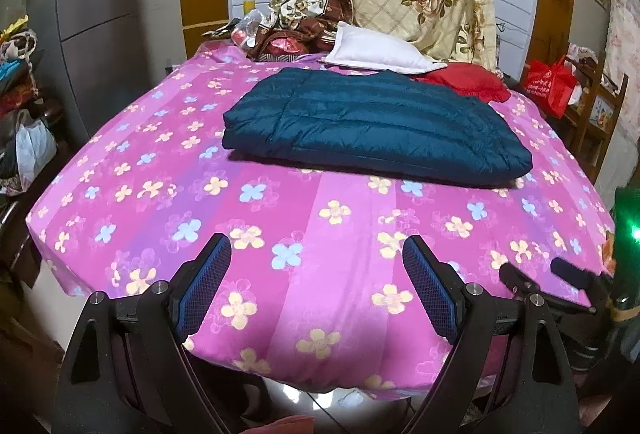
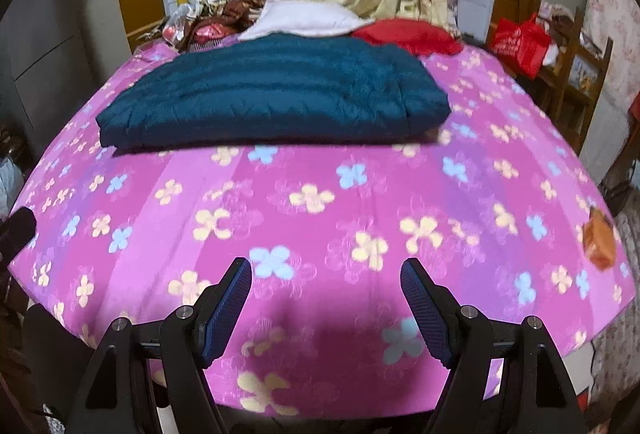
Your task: Fold large clothes
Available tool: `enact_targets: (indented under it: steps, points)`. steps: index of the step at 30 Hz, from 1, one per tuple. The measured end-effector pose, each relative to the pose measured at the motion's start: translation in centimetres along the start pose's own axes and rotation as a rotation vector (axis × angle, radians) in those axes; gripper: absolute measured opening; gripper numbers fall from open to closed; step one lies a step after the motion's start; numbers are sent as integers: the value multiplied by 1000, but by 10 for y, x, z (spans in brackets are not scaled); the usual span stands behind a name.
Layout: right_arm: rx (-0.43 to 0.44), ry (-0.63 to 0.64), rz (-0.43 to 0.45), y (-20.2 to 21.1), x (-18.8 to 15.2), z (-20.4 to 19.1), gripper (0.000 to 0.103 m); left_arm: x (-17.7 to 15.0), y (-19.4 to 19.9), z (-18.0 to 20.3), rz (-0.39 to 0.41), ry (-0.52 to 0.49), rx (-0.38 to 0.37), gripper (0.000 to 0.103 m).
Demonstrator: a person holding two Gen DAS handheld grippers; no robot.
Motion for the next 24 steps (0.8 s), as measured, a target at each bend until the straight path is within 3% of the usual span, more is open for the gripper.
enact_targets:
  steps: [13, 18, 24]
  points:
    - [-38, -17, 131, 29, -4, 11, 75, -2, 18, 13, 61, -38, -12, 88]
    - [-66, -14, 177, 37, -3, 14, 75, -3, 14, 15, 30, -44, -23, 88]
    - [-53, -26, 155, 31, -4, 16, 75, -3, 8, 15, -1, -32, -51, 88]
Point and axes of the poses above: each gripper's, at about its wrist camera, not at the fingertips, and y roughly against the way its jaws point, z to its right, x to its top, the point moved 3 cm from there along -y, roughly the way its jaws point, and after that the axes turned 9 degrees about -z, right-handed, at the moved point
